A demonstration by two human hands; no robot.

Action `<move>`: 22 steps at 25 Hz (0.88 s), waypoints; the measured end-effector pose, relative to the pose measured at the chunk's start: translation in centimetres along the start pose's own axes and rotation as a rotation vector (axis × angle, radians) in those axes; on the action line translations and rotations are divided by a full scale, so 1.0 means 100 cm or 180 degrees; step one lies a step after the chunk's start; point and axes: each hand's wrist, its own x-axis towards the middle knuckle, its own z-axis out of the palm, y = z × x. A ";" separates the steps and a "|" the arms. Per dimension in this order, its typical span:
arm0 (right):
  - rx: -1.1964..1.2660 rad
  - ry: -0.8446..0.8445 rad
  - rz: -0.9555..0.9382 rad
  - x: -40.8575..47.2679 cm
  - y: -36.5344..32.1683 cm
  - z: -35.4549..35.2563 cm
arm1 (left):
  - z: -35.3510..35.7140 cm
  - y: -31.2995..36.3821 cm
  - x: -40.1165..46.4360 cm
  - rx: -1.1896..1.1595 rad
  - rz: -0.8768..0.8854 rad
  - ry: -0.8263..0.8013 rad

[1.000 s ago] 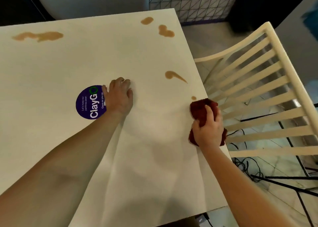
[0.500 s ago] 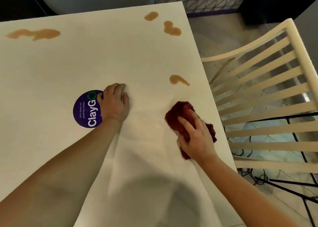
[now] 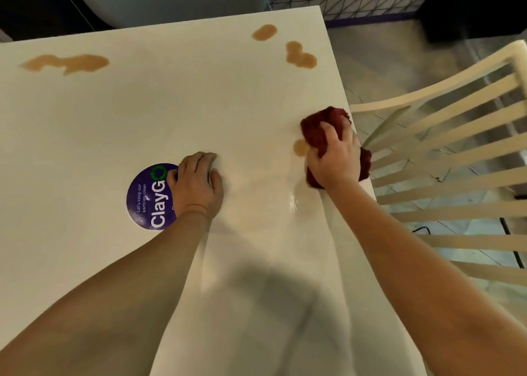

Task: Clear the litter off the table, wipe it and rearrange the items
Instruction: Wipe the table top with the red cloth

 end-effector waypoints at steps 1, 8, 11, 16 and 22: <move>0.0081 -0.0108 -0.0232 -0.002 -0.013 0.007 | 0.001 0.000 0.001 -0.0004 -0.0010 -0.0017; 0.0287 -0.0542 -0.1632 -0.114 -0.014 0.012 | 0.002 -0.002 0.001 0.0006 0.0013 -0.0019; 0.0189 -0.0100 -0.1076 -0.119 0.028 -0.006 | 0.000 0.000 -0.001 -0.0012 0.0008 -0.0046; 0.0168 0.0272 0.0486 -0.039 0.036 -0.016 | 0.002 0.000 0.000 -0.0026 0.0006 -0.0029; 0.0322 0.0016 -0.0331 -0.062 -0.036 0.025 | 0.001 0.002 0.005 0.0043 -0.0012 -0.0098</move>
